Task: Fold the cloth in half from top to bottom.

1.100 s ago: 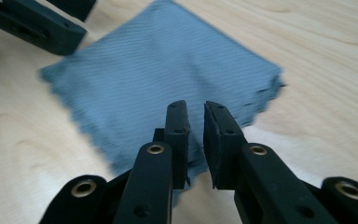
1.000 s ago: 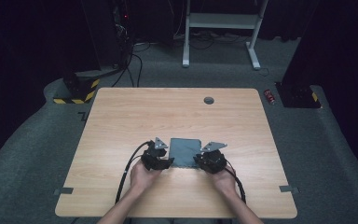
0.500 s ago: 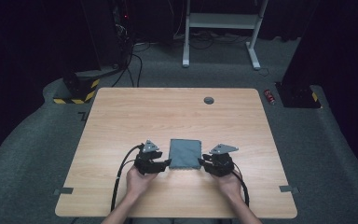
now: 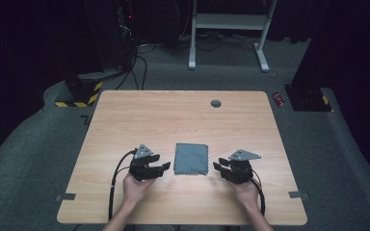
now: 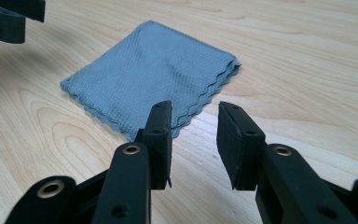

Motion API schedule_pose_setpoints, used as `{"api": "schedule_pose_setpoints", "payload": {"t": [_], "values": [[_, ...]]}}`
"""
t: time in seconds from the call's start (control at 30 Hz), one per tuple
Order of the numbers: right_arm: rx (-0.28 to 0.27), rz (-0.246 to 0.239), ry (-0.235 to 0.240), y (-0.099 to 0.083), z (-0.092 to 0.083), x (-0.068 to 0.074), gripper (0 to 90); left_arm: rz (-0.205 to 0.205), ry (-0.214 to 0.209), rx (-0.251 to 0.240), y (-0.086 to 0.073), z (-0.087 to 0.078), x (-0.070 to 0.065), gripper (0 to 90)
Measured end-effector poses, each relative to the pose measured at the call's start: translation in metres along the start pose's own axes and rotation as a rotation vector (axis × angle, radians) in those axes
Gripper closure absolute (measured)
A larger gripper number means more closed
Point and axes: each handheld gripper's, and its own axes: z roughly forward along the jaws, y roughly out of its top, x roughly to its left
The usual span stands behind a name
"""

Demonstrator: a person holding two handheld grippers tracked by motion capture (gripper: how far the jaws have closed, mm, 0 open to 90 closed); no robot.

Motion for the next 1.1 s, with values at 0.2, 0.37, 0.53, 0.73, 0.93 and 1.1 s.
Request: {"api": "schedule_pose_setpoints", "payload": {"t": [0.2,0.37,0.53,0.73,0.93,1.1], "values": [[-0.024,0.009,-0.016,-0.004,-0.012,-0.004,65.4,-0.006,0.024,-0.021,-0.005,-0.012,0.005,40.8],[-0.033,0.033,-0.032,-0.012,-0.021,-0.009,65.5,-0.014,0.045,-0.035,-0.01,-0.021,0.01,40.6],[-0.044,0.053,-0.051,-0.02,-0.029,-0.014,65.6,-0.011,0.082,-0.05,-0.015,-0.031,0.012,40.5],[-0.035,0.067,-0.074,-0.03,-0.035,-0.018,65.5,-0.022,0.119,-0.045,-0.024,-0.04,0.019,40.4],[-0.023,0.084,-0.1,-0.04,-0.038,-0.02,65.5,-0.04,0.149,-0.027,-0.037,-0.043,0.027,40.4],[0.005,0.078,-0.127,-0.047,-0.039,-0.023,65.4,-0.047,0.178,-0.008,-0.045,-0.044,0.031,40.3]]}}
